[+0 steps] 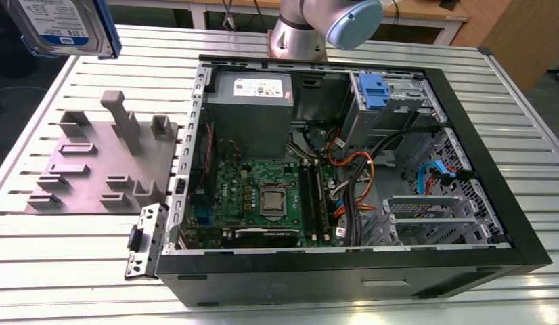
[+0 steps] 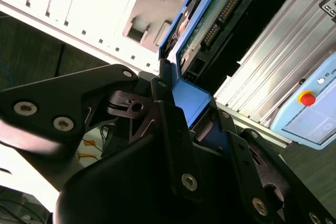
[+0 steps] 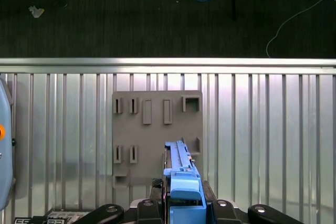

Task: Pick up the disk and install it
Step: 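Pick up the disk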

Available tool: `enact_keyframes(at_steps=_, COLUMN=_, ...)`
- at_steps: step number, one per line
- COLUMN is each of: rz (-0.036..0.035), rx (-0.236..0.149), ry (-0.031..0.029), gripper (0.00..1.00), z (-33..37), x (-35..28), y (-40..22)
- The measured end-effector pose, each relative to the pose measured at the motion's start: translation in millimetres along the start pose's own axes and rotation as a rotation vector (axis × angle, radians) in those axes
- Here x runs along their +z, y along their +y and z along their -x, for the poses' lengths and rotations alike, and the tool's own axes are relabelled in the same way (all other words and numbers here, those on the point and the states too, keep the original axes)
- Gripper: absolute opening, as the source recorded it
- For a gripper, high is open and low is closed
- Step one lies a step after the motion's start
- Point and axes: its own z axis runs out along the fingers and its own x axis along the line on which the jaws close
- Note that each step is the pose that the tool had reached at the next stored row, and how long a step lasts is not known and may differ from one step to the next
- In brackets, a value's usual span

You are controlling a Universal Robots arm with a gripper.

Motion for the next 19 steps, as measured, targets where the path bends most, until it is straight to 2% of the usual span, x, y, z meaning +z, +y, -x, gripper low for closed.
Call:
enact_keyframes(at_steps=11, rz=0.0001, rx=0.000, ry=0.0000, gripper=0.36, z=-0.4, x=0.0, y=-0.6)
enact_keyframes(at_steps=19, rz=0.0000, rx=0.000, ry=-0.0001, gripper=0.36, z=-14.8, x=0.2, y=-0.7)
